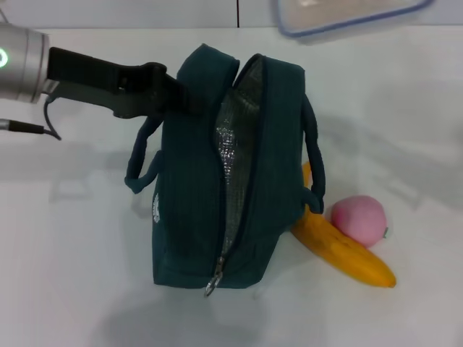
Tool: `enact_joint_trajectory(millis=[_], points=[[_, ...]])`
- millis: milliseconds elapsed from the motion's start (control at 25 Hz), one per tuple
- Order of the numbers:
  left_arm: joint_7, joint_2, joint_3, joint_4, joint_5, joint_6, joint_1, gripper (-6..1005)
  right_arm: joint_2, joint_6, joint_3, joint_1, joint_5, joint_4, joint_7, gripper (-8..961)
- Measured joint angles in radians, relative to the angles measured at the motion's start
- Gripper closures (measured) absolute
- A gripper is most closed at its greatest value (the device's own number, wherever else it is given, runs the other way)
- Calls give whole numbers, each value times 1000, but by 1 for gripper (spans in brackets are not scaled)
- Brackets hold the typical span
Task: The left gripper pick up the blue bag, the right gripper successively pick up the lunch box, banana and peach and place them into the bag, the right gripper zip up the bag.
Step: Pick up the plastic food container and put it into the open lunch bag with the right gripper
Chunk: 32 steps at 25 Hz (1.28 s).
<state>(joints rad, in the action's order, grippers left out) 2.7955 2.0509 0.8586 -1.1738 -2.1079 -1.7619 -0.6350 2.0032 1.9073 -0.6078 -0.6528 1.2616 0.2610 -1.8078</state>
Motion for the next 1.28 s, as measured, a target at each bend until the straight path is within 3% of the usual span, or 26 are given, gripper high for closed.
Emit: enact_joint_trajectory(millis=[200,400,840,1280], points=[[-3,7,22,1,0,7,-17,954,12,-112,-131,-47,1,-2,4,802],[-11,11,25,2,-1,17,-15,954,14,-202,-231,-34,2,-18,11,794],[-30,2,19,3,1,62,5,954,13,-274,-333,-3,12,-18,4,777],[-68,-6,19,54,2,83,-11,954,6,-300,-369,-82,16,11,-78,760]])
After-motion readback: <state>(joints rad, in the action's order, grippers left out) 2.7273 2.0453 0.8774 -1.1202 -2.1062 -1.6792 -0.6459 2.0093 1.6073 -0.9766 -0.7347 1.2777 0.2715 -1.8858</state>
